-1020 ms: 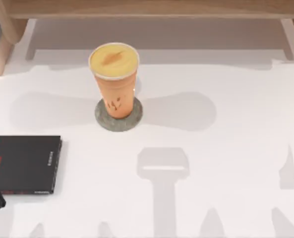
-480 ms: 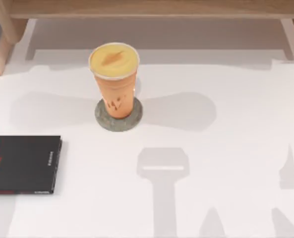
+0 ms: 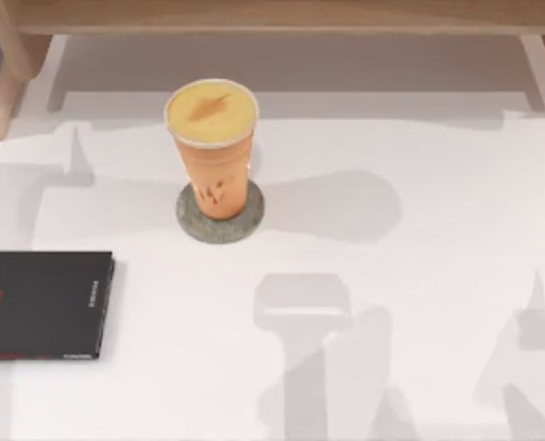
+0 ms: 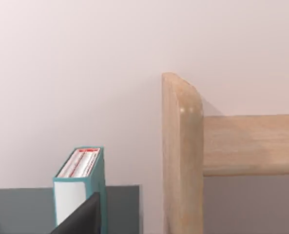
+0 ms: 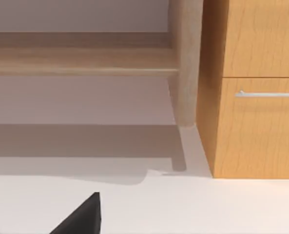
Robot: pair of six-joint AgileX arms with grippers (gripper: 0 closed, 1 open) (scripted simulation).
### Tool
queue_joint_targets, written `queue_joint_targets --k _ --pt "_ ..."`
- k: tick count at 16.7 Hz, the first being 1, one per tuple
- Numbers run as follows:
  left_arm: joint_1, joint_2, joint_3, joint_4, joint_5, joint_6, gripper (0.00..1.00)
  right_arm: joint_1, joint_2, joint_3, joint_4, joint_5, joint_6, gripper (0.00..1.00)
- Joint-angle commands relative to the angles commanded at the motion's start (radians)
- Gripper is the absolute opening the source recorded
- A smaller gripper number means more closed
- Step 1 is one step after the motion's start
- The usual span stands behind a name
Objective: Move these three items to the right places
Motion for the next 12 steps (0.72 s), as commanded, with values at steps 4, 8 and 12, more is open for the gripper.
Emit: queue_joint_targets --k 4,8,12 --pt "0.059 0.475 0.220 0.173 0.055 0.005 1.00 0.000 0.000 0.000 0.000 0.000 0.000 1.00" --pt "0.097 0.826 0.389 0.291 0.092 0.008 1.00 0.000 0.000 0.000 0.000 0.000 0.000 1.00" --pt "0.113 1.011 0.469 0.335 0.112 0.008 1.00 0.000 0.000 0.000 0.000 0.000 0.000 1.00"
